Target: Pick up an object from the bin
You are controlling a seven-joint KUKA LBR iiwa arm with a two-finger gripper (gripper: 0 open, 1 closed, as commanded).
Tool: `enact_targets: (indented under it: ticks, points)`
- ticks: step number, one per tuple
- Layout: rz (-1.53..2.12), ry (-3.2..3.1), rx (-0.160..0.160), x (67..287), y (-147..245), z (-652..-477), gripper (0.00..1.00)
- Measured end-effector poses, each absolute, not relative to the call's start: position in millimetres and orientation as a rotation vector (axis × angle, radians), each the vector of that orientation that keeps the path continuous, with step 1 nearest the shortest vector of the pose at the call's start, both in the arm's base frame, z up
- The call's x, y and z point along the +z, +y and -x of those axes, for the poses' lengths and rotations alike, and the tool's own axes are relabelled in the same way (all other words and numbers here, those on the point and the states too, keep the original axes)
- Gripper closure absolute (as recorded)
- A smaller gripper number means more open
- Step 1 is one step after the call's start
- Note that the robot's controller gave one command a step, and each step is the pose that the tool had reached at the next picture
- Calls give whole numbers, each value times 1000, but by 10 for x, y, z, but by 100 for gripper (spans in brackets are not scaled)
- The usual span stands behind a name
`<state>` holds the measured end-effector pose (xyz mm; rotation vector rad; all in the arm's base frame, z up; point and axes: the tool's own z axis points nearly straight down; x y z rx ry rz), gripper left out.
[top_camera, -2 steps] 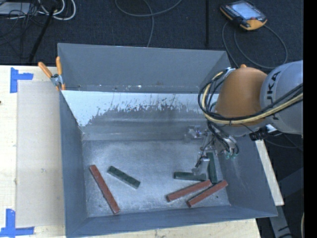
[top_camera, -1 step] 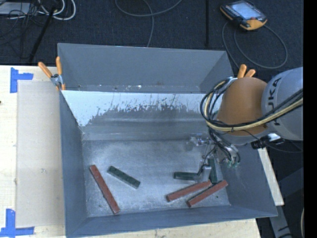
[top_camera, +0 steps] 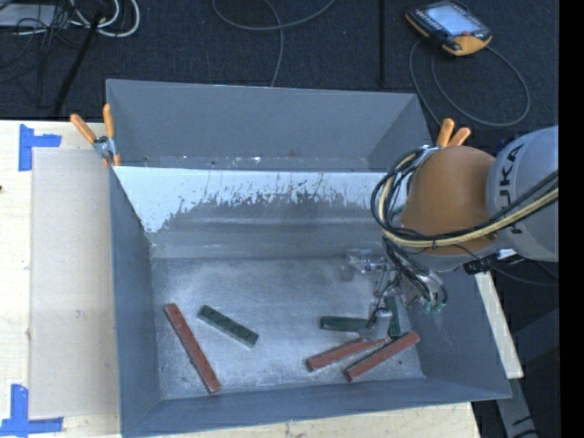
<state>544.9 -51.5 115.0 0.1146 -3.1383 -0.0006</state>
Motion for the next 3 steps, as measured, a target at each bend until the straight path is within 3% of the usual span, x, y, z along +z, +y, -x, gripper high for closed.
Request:
enact_targets:
  ticks: [1,2,3]
  points:
    - [206,-3134,-1,829,-476,-5392,0]
    - [-45,-3144,-1,708,-443,-5366,100]
    - [-46,-3144,0,708,-443,-5366,100]
